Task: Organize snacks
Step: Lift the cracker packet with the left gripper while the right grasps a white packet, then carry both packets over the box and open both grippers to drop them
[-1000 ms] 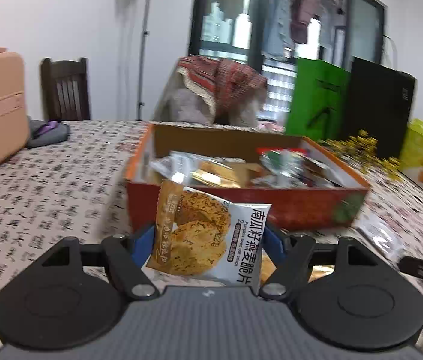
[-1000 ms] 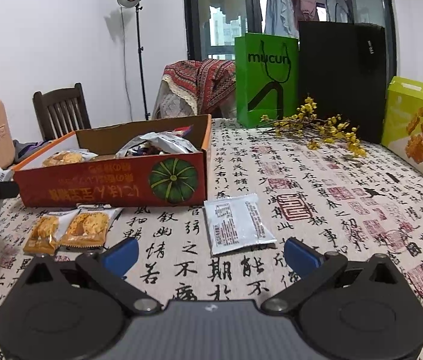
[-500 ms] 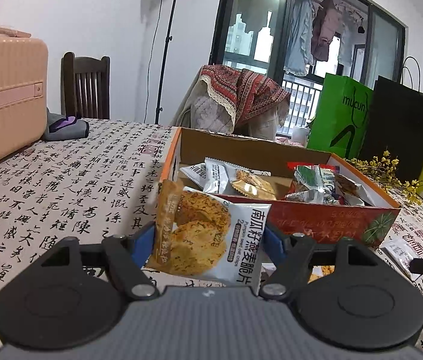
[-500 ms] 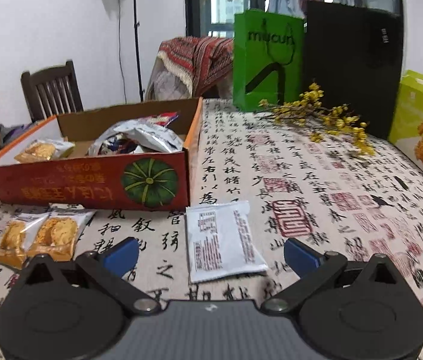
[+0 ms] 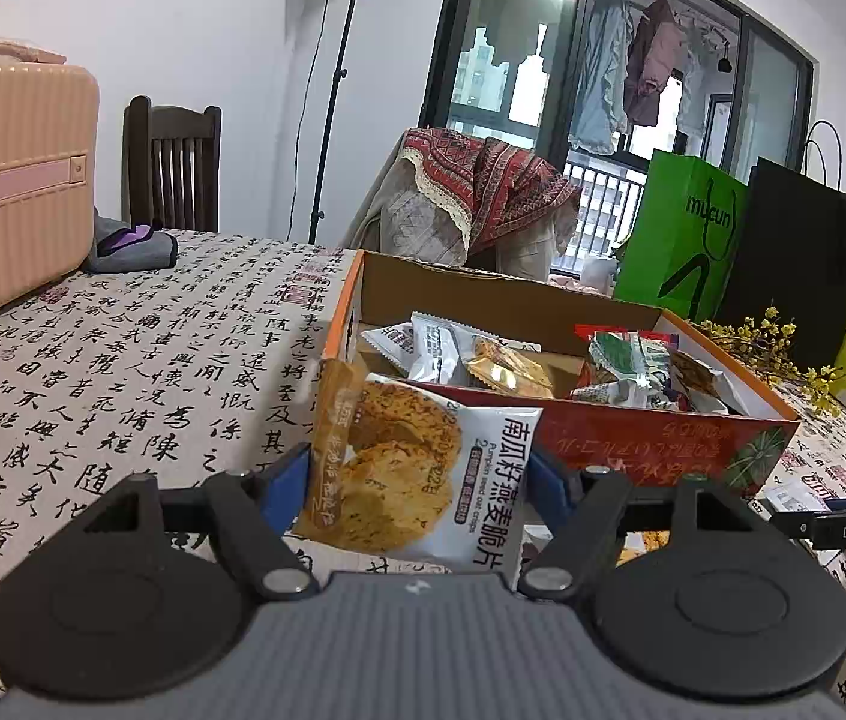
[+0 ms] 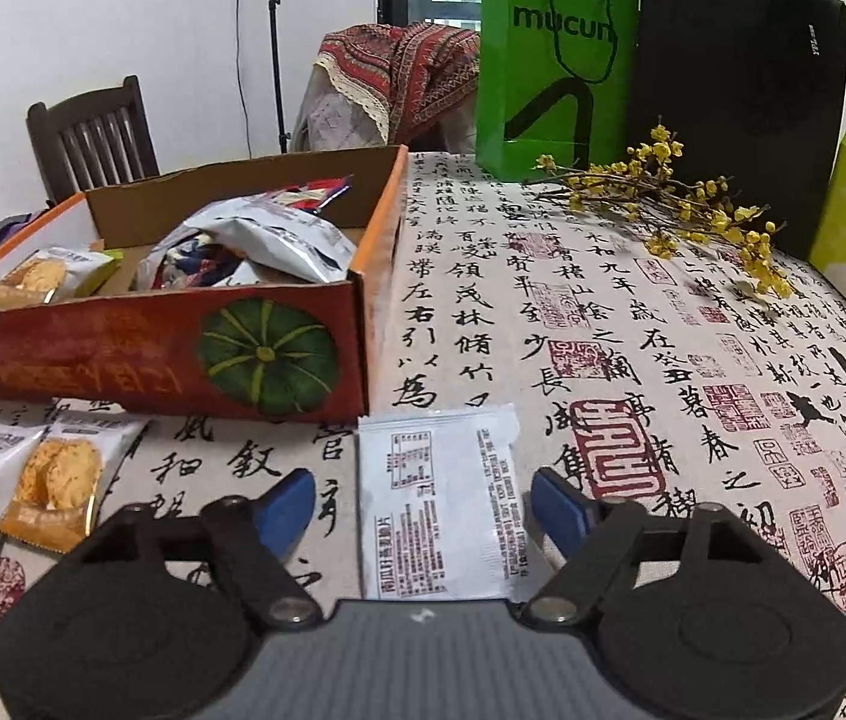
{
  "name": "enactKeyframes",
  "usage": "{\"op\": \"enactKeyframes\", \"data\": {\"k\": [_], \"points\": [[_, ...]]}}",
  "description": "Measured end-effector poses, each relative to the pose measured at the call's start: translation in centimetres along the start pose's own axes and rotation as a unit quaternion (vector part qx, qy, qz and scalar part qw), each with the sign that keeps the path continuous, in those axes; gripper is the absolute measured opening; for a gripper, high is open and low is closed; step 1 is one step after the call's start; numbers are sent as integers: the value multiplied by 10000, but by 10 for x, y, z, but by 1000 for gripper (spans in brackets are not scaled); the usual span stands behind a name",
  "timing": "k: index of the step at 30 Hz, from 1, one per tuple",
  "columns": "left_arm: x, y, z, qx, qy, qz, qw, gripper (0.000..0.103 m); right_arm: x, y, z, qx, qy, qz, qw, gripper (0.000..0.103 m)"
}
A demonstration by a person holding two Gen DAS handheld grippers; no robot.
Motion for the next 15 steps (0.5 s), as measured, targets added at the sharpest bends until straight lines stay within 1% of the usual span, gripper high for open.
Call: {"op": "enactKeyframes", "data": {"k": [1, 2, 5, 7, 15], "points": [[0, 0, 0, 2, 0, 2, 10000, 75, 0, 1, 2, 22, -18, 21, 10000, 66], [0, 0, 0, 7, -1, 5, 10000, 75, 0, 2, 4, 57, -38, 40, 10000, 54], [0, 0, 0, 8, -1, 17, 10000, 75, -3, 7, 10, 86, -83, 125, 9999, 49], [0, 0, 0, 5, -4, 13, 10000, 75, -5, 8, 13, 71, -121, 129, 9998, 48], [1, -1, 2, 7, -56, 16, 10000, 75, -9, 4, 36, 111, -431, -98, 9990, 45]]}}
Point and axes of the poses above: each gripper's, at about its wrist camera, not at the fingertips, and z roughly against the way its jaws point, y to its left, x to its top, the point moved 6 cm from there along -z, roughly the way its jaws point, and after that the axes turned 2 degrees about -x, right-handed, at the moved point
